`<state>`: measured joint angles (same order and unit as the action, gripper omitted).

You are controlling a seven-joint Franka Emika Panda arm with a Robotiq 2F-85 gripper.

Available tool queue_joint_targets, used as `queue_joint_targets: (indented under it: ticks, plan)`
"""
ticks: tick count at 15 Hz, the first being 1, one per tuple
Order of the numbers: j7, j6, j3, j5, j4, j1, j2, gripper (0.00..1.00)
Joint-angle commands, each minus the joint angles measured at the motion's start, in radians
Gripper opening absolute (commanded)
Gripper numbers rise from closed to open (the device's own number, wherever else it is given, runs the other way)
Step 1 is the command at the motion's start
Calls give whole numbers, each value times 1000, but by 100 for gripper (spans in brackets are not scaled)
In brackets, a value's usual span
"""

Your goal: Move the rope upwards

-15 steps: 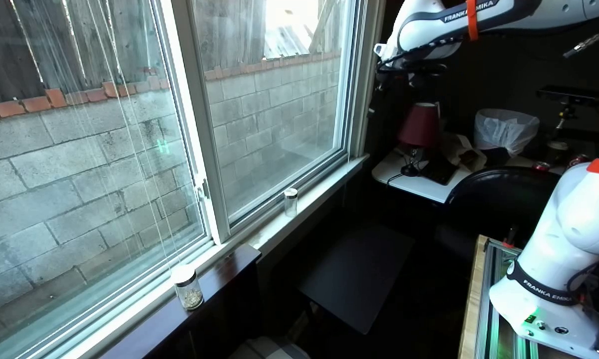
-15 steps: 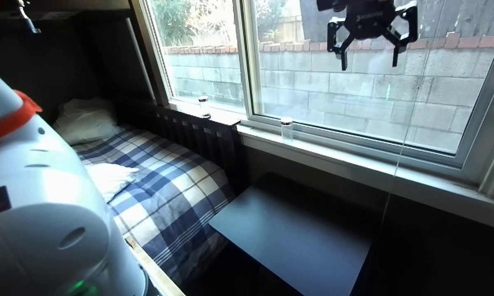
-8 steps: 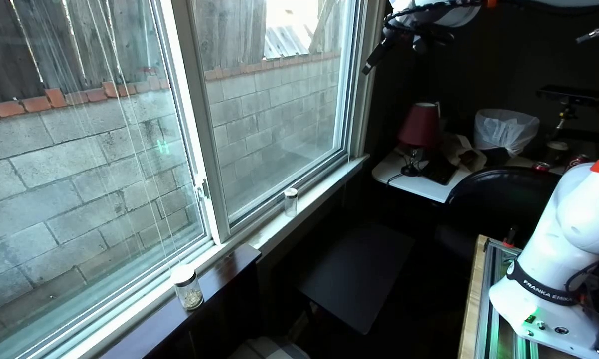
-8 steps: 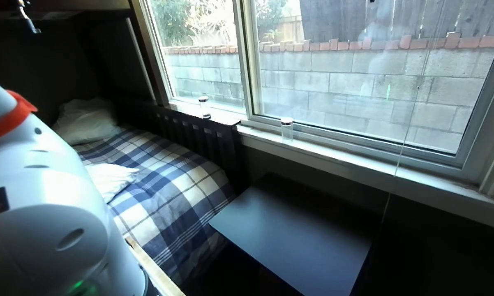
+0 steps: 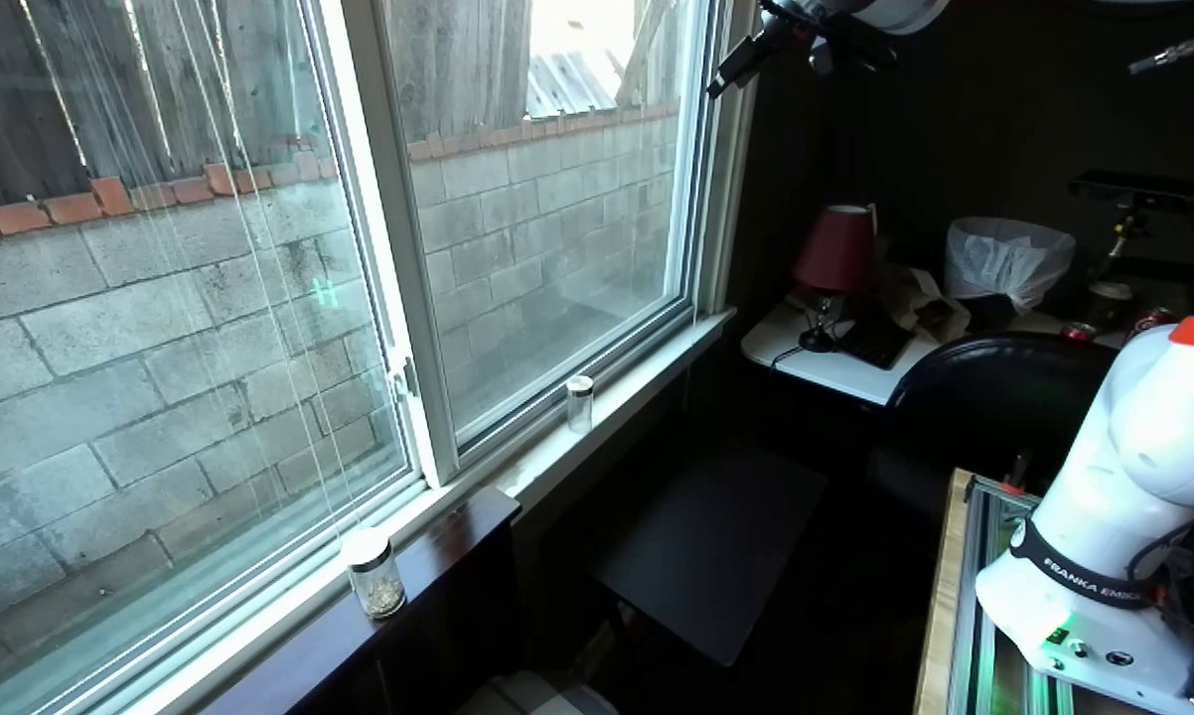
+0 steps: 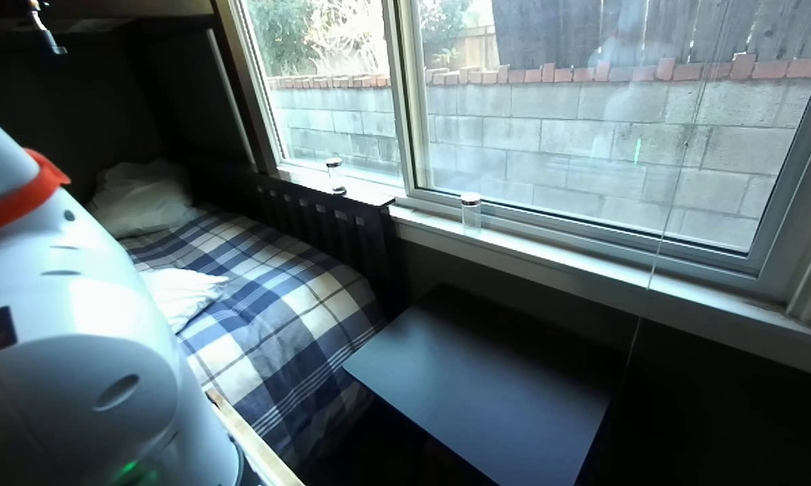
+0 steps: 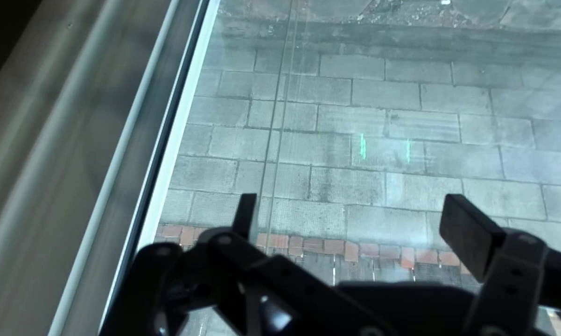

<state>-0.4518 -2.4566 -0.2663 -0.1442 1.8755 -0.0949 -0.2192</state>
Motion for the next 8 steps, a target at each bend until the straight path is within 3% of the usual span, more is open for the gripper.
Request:
queue_joint_targets:
  ticks: [1, 8]
  plan:
    - [-7, 4, -2, -27, -16, -1, 11, 100]
    - [-32, -22, -16, -77, -54, 2, 40, 100]
